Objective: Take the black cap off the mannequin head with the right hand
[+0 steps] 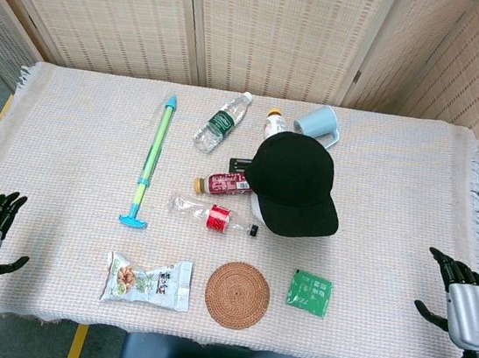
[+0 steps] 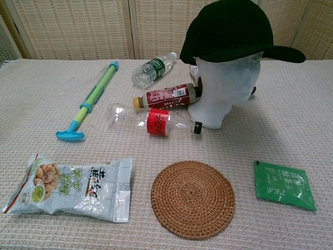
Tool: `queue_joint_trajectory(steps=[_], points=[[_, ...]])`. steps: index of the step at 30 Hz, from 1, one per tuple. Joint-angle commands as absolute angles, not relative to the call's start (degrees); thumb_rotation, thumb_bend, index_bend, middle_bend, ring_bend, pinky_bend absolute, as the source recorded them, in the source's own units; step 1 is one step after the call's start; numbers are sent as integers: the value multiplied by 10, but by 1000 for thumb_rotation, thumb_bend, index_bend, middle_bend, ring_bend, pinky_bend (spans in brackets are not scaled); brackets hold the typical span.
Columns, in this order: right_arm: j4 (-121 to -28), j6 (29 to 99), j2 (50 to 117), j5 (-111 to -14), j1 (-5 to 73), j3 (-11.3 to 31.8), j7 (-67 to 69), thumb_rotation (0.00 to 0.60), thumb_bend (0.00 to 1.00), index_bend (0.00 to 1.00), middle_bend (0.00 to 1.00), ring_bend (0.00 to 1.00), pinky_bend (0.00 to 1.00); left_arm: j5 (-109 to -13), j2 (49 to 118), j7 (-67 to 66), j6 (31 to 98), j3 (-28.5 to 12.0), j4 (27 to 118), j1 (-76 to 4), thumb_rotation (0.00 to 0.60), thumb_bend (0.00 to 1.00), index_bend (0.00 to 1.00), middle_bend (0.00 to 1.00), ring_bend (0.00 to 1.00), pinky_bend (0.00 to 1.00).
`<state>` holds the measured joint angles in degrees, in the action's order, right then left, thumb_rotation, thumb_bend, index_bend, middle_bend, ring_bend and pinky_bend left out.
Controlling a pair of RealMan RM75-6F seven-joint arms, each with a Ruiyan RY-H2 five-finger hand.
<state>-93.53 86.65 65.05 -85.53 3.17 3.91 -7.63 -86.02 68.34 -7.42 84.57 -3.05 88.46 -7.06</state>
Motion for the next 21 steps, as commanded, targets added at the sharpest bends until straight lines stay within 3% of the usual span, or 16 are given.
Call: queue_joint_trajectory(steps=[1,14,21], points=[[-934,861,653,-854,34,37,-76,600,39,160,263,264,367,-857,683,-77,841,-29,887,-72,600,113,62,108,99,159],[-934,869,659,-889,49,44,-57,600,40,190,294,260,368,-862,678,-72,848,-26,889,-68,600,114,62,108,98,159],[-962,857,664,-920,97,77,-57,600,54,290,379,258,367,-868,674,-69,851,-24,893,-68,600,113,62,108,98,159]])
